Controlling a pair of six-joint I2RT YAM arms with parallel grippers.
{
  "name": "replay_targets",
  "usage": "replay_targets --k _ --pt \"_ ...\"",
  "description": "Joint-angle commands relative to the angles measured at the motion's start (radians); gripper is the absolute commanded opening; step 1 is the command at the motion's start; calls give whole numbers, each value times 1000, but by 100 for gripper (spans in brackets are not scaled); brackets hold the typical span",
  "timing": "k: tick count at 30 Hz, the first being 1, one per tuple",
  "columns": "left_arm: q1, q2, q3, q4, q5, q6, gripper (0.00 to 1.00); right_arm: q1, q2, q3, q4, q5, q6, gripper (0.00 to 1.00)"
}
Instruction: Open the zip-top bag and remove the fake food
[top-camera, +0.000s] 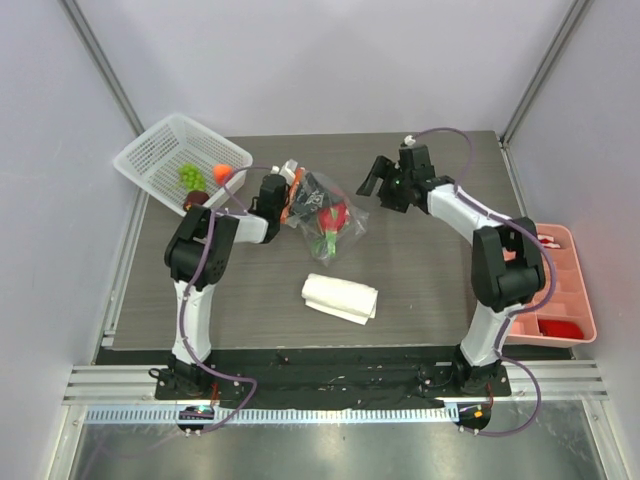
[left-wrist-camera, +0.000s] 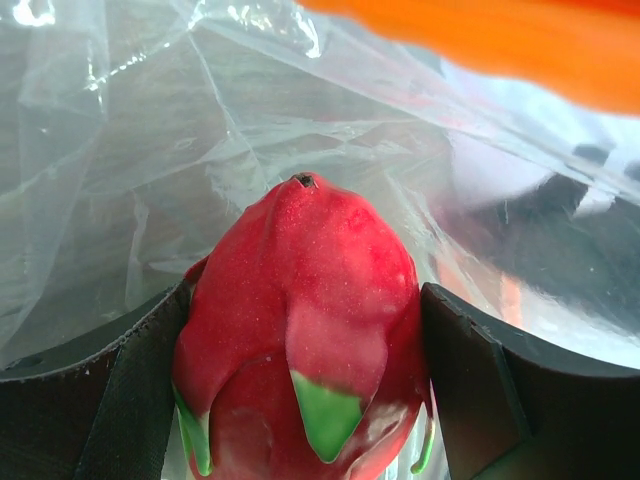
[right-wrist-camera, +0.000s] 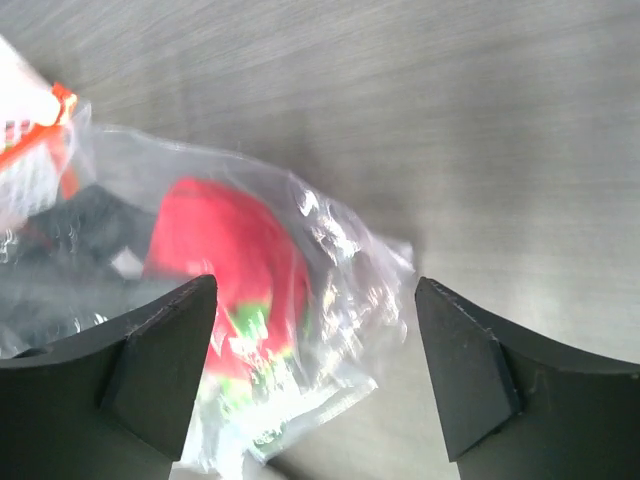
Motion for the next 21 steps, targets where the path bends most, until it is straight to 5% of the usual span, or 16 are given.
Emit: replay_targets --k 1,6,11,18,21 --pt "16 -102 -33 61 -8 -101 0 -10 -106 -146 58 -36 55 87" --pt "24 -122 -88 144 -47 -189 0 -14 -159 -277 148 -157 106 88" --pt "24 -120 -102 213 -77 -262 0 -11 -155 -436 516 -298 273 84" --pt "24 -82 -99 343 -87 -360 0 15 -89 -484 768 -312 379 80" --pt "24 -76 -97 348 -82 -368 0 15 -41 -476 837 -310 412 70"
